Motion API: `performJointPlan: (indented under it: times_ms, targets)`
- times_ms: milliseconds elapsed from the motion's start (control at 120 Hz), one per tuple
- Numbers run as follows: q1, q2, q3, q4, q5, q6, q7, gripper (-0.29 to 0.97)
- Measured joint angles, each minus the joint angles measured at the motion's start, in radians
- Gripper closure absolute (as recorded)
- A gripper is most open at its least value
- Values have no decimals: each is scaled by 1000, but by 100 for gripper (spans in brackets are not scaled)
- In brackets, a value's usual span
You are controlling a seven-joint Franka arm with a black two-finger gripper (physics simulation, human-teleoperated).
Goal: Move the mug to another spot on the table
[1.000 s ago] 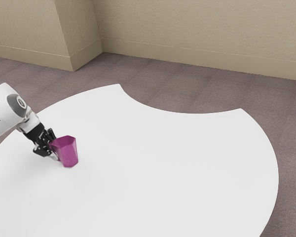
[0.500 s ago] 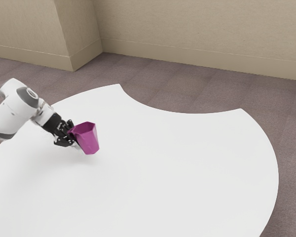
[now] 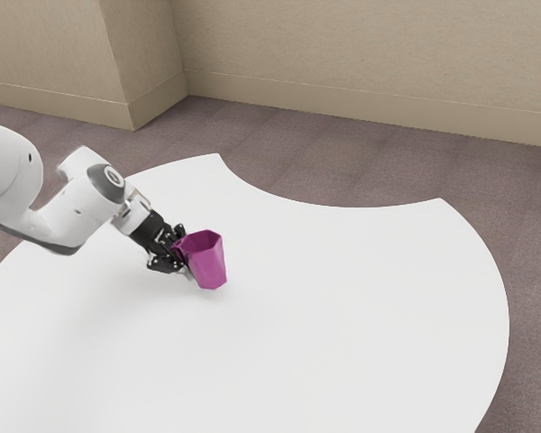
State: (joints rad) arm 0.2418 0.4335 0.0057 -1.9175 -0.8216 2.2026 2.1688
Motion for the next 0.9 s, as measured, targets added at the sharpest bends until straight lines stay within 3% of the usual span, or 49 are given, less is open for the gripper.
performJointPlan:
  times_ms: [367,633,900]
  targets:
    - [-4,72,0,24,-5,14,27,77]
    - [-3,82,0,25,17,0,16,28]
    - [-2,76,-1,51,21,-5,7,9]
